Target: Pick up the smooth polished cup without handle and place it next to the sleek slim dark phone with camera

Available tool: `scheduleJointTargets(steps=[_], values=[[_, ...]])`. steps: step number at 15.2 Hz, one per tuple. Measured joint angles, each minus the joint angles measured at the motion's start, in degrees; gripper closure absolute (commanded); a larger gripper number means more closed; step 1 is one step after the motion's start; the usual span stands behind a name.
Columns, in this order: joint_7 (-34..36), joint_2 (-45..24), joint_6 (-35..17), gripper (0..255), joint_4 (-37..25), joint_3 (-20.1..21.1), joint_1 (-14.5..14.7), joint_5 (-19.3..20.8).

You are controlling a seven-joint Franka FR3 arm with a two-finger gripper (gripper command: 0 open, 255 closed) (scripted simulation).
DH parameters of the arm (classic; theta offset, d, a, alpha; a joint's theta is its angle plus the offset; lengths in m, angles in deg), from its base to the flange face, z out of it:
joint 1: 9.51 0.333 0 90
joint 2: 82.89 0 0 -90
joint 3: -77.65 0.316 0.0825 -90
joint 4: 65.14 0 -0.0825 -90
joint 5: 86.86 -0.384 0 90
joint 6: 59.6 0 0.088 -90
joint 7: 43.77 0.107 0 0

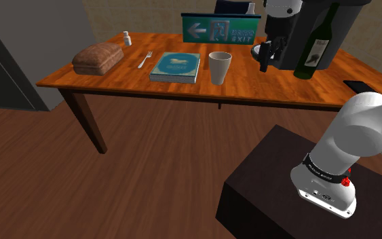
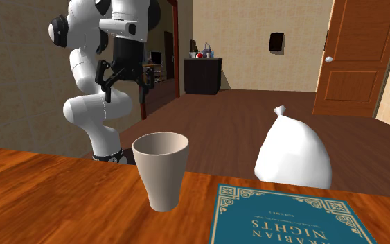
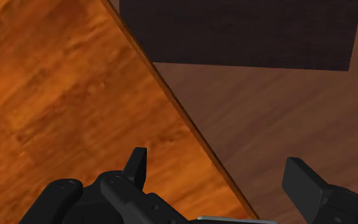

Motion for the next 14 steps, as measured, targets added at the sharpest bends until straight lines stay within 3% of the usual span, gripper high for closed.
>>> scheduleJointTargets(steps=[3, 14], values=[[0.9, -2.9, -1.4, 0, -1.6, 0.3, -0.4, 0.1], [12.0, -26.6, -9.7, 0, -17.6, 4.6, -3.0, 1.6]])
